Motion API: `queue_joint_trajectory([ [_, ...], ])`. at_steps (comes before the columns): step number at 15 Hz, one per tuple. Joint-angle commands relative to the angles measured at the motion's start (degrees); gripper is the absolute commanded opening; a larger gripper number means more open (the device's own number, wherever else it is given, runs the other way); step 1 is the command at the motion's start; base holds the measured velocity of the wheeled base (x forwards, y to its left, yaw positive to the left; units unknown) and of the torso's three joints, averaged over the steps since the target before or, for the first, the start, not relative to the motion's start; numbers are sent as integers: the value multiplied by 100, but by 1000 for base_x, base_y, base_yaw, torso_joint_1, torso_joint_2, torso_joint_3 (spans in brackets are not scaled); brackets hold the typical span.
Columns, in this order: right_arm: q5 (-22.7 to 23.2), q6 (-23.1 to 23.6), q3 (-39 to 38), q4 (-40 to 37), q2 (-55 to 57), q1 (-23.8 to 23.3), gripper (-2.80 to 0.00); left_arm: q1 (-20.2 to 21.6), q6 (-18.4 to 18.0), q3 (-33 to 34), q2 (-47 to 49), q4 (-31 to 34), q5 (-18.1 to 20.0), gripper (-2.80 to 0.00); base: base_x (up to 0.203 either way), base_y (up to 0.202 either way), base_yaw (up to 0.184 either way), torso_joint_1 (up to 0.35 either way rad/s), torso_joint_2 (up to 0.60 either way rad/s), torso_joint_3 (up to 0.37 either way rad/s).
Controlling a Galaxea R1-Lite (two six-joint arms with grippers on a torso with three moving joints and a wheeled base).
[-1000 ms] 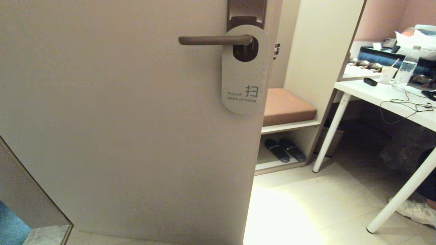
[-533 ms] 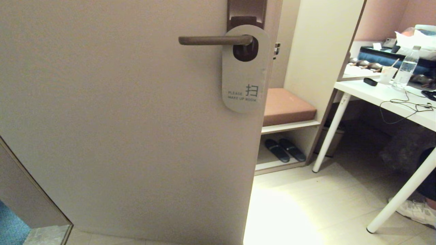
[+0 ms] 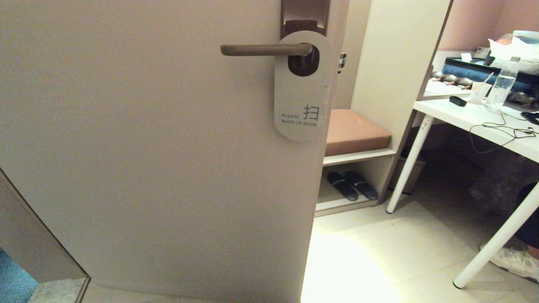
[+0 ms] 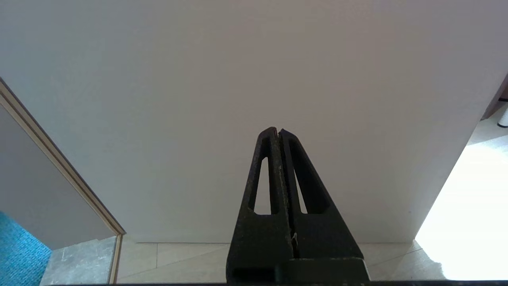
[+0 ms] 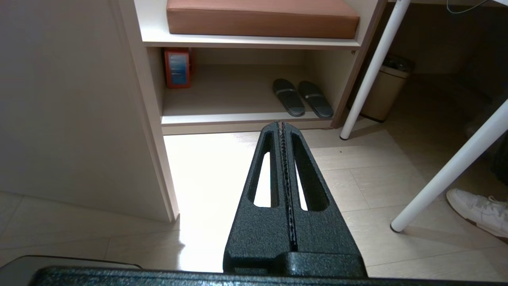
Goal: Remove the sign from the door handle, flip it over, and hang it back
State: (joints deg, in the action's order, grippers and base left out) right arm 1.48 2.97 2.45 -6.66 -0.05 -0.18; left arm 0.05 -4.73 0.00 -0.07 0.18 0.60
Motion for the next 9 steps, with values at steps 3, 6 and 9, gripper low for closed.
queue_joint_trajectory([
  [3, 2, -7, 1, -2, 5, 1, -280, 4, -2, 0, 7, -1, 2, -280, 0, 0, 0, 0, 0, 0],
  [6, 2, -7, 1, -2, 5, 1, -280, 4, -2, 0, 7, -1, 2, -280, 0, 0, 0, 0, 0, 0],
  [9, 2, -7, 1, -2, 5, 1, -280, -4, -2, 0, 7, -1, 2, -280, 0, 0, 0, 0, 0, 0],
])
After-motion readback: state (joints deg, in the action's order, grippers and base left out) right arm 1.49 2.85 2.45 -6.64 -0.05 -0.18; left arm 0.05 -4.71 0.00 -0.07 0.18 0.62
